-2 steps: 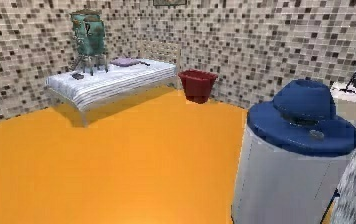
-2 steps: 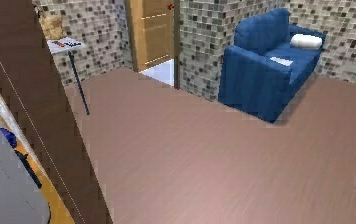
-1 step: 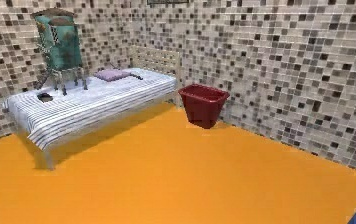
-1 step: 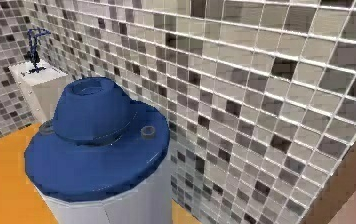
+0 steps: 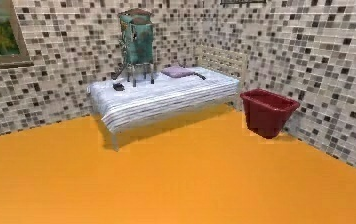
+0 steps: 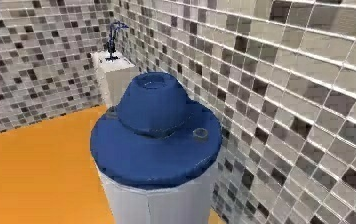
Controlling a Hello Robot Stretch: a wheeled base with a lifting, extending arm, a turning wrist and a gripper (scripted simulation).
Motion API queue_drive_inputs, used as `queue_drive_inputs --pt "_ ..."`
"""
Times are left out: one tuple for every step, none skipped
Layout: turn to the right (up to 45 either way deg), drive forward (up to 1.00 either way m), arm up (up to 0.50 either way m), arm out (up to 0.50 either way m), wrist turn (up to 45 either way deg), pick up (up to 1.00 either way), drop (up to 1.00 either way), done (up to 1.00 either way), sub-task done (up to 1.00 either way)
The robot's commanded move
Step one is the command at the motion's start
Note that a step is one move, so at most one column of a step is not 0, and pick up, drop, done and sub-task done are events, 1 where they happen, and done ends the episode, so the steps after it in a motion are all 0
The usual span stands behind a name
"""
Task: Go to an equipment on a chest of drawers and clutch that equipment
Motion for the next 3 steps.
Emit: queue_drive_inputs --pt "0.0 0.55 0.00 0.00 0.0 0.00 0.00 0.00 0.00" --pt "-27.0 0.00 0.00 0.00 0.0 0.00 0.00 0.00 0.00" --pt "0.0 0.05 0.00 0.00 0.0 0.00 0.00 0.00 0.00"
